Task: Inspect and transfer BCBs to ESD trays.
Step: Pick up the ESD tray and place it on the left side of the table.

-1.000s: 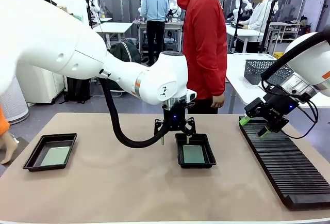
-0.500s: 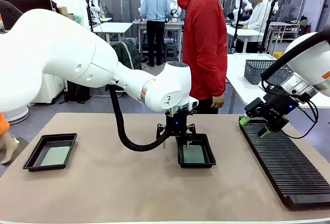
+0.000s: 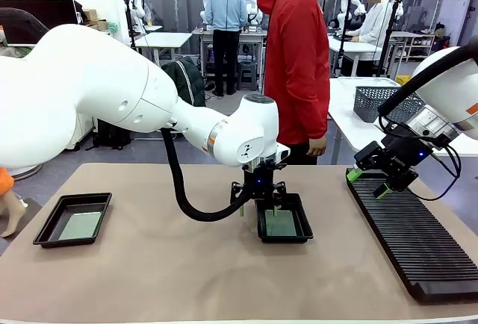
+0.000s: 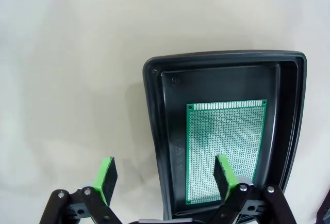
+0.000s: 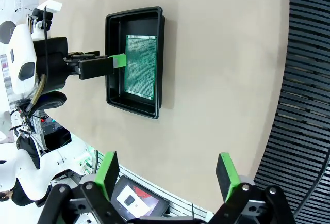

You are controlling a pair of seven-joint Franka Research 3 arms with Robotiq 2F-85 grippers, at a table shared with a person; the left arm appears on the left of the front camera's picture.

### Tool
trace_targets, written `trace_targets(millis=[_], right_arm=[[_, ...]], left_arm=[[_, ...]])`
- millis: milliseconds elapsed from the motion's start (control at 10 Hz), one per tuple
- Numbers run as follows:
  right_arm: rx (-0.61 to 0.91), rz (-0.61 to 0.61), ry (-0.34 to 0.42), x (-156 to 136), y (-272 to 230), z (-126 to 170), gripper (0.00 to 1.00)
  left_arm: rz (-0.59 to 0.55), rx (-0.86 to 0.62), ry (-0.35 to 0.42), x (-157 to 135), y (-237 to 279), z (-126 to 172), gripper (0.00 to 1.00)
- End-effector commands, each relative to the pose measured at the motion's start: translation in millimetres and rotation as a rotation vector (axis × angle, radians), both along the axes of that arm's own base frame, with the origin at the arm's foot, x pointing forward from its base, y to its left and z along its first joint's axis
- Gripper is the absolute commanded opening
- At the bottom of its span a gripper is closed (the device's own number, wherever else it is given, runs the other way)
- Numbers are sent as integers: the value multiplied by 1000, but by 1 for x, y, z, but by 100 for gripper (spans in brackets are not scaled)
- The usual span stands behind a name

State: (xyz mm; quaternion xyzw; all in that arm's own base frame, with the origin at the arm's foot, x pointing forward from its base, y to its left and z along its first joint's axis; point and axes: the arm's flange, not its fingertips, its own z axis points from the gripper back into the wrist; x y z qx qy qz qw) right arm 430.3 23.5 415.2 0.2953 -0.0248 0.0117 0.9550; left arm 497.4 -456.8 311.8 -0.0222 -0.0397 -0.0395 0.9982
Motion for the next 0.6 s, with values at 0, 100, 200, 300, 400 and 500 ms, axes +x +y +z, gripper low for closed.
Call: trace_targets(millis=[0, 100, 200, 300, 400, 500], right_arm=[[-4, -26, 2, 0, 1, 1, 100], [-4, -26, 2, 0, 1, 1, 100], [-4, -26, 2, 0, 1, 1, 100], [-4, -26, 2, 0, 1, 1, 100], [-4, -26, 2, 0, 1, 1, 100], [-4, -26, 2, 0, 1, 1, 100]], left_arm=[[5, 4, 1, -2, 2, 2, 100], [5, 4, 1, -2, 2, 2, 100], [5, 4, 1, -2, 2, 2, 100], [5, 4, 1, -2, 2, 2, 100], [5, 4, 1, -2, 2, 2, 100], [5, 4, 1, -2, 2, 2, 100]])
